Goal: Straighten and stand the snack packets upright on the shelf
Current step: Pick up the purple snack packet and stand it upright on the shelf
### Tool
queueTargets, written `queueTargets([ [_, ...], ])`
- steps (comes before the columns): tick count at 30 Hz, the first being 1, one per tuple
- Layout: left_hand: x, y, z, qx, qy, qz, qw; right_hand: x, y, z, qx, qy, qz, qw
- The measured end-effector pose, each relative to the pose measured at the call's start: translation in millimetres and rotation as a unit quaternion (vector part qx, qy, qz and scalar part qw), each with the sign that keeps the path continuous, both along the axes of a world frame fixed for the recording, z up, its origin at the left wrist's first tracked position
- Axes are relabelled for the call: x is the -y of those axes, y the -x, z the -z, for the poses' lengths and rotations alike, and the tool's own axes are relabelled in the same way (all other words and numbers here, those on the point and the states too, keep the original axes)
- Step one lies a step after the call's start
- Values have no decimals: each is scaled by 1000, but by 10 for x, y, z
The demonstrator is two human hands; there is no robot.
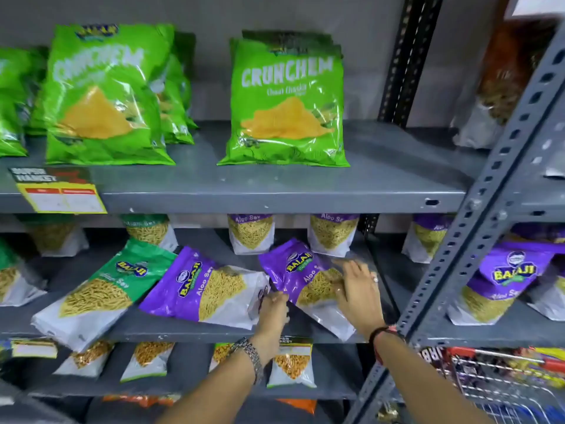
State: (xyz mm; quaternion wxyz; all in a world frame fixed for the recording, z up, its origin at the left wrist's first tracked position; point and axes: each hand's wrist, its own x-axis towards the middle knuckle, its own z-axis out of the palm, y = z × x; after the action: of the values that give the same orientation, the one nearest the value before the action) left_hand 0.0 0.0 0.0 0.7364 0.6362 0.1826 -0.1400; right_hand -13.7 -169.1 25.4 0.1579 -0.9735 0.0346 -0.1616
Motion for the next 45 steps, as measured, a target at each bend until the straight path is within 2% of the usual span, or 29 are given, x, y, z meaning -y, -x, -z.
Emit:
queueTargets([
  [3,65,-184,132,-97,32,38,994,80,-333,112,-127,-28,51,990],
  [6,92,-355,318,-132,36,43,990,170,-655,186,-235,-130,98,958],
  [9,122,-489,440,-133,68,60,987,317,-979,371,-296,-210,125,923],
  [13,161,-533,562,-117,106,47,986,433,-1150,483,-311,-308,166,884],
  [15,177,-513,583,-106,118,37,987,444,-1098,428,-301,-369,180,861],
  [18,190,-420,546,-88,124,28,988,537,-977,486,-289,-401,212,843],
  [23,122,-193,471,-35,63,51,996,646,-586,631,-213,-452,226,836],
  [26,25,-47,391,-4,31,53,998,571,-203,523,-184,-510,218,811],
  [31,-145,158,234,63,-22,84,994,390,470,419,-110,-562,188,798],
  [38,-309,521,-8,139,-20,170,976,286,1191,275,-69,-620,143,769],
  [45,-339,588,-119,159,-16,207,965,273,1321,215,-68,-614,148,772],
])
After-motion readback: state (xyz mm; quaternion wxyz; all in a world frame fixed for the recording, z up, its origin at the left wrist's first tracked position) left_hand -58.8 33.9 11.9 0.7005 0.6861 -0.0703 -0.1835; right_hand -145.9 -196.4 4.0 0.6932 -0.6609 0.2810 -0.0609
